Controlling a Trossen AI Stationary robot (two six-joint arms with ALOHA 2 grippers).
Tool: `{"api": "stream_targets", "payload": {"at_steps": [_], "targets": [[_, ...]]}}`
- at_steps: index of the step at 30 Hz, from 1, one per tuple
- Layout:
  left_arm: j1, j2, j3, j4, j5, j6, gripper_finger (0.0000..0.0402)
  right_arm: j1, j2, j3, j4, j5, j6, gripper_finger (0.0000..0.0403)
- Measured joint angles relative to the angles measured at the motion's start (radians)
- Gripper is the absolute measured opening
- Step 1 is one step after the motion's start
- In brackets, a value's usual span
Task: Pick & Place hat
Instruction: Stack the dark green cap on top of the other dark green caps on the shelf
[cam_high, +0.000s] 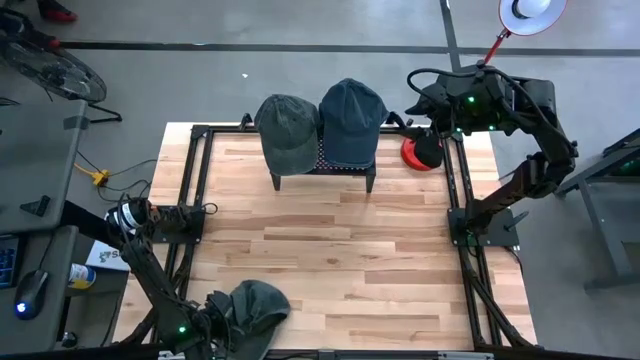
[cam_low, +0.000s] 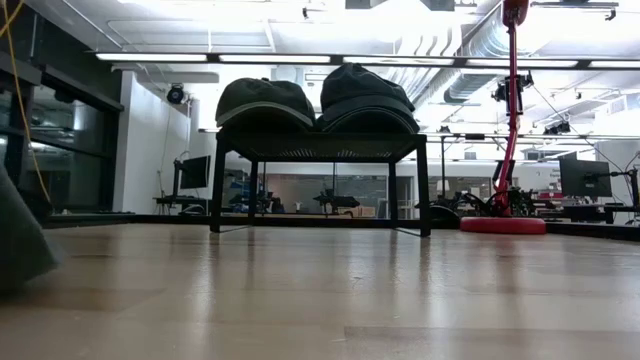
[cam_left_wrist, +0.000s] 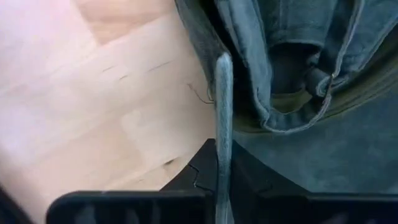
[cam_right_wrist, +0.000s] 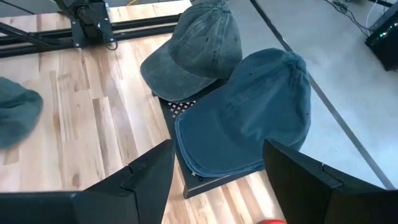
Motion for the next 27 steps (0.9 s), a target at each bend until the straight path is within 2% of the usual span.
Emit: {"api": "stream_targets", "payload": {"at_steps": [4,7,13,17,21,27], "targets": [[-0.001,-0.005,0.005,0.001,-0.078,0.058,0.0013,0.0,0.0,0.0,-0.007,-0.026,0.004,0.0238],[0.007,-0.028,0.021,-0.005,-0.173,0.136,0.0007,0.0,0.0,0.0,-0.009,-0.073,0.003,0.0238],[0.02,-0.109,0.079,-0.037,-0.438,0.37,0.0006,0.011,0.0,0.0,-0.009,-0.145,-0.059,0.0238],[0.036,-0.187,0.118,-0.028,-0.555,0.579,0.0006,0.043,0.0,0.0,-0.003,-0.177,-0.14,0.0238],[0.073,-0.27,0.153,-0.027,-0.591,0.775,0.0006,0.085,0.0,0.0,0.027,-0.205,-0.216,0.0238],[0.192,-0.383,0.198,-0.019,-0.565,1.071,0.0006,0.157,0.0,0.0,0.077,-0.235,-0.359,0.0238]]}}
